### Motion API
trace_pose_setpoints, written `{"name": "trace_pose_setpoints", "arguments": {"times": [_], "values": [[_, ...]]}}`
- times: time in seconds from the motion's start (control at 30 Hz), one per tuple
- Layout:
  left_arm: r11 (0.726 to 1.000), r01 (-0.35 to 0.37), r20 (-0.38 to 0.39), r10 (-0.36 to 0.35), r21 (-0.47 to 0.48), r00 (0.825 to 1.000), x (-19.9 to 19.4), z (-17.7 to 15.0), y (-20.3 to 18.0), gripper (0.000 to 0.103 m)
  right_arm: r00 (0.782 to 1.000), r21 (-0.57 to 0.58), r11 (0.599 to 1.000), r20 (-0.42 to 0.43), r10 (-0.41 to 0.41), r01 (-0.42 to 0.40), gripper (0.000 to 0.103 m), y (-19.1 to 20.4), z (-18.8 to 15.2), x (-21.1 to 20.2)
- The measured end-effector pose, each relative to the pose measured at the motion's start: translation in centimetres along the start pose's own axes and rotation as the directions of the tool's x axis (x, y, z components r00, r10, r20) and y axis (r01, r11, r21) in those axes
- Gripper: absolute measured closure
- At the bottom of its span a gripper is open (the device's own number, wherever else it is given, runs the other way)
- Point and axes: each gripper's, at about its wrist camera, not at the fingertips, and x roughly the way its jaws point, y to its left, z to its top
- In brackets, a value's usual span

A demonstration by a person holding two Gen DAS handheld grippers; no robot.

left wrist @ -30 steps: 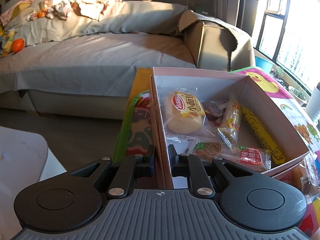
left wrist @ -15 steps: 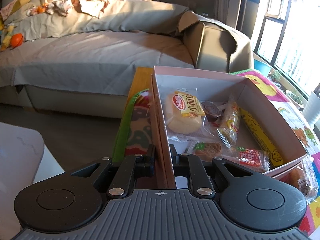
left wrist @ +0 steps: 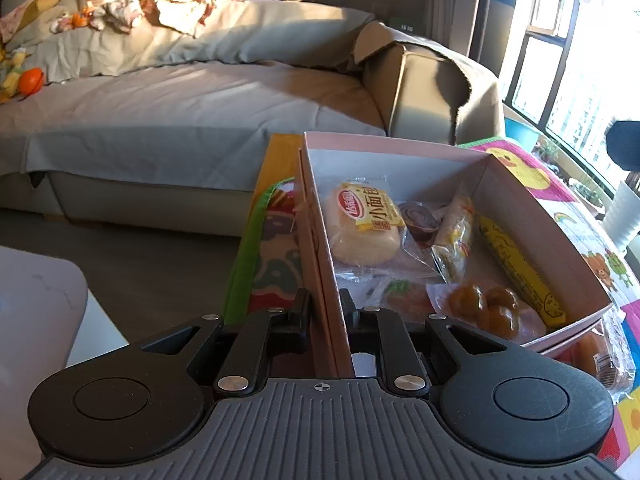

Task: Organize objects
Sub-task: 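Move the right gripper back over the mat toward the orange bread loaf packet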

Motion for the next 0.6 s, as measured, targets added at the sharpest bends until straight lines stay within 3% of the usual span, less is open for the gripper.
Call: {"name": "trace_pose_setpoints", "arguments": {"times": [0.2,0.33,0.47,0.6], "values": [[1.000,0.000,0.000,0.000,-0.003,1.000,0.0,0.0,-0.1,0.086,0.992,0.049,0.991,-0.018,-0.124,0.125,0.018,-3.8,-2.7,-2.2],[1.000,0.000,-0.001,0.000,-0.004,1.000,-0.1,0.1,-0.2,0.086,0.975,0.060,0.976,-0.091,-0.204,0.210,0.016,-5.7,-6.0,-2.6],[1.000,-0.003,-0.002,0.003,-0.004,1.000,-0.1,0.2,-0.2,0.087,0.962,0.073,0.973,-0.185,-0.201,0.218,0.016,-6.4,-9.6,-2.4],[1.000,-0.004,-0.004,0.004,-0.004,1.000,-0.1,0.2,-0.2,0.087,0.958,0.068,0.977,-0.222,-0.181,0.201,0.016,-5.8,-12.0,-1.9]]}}
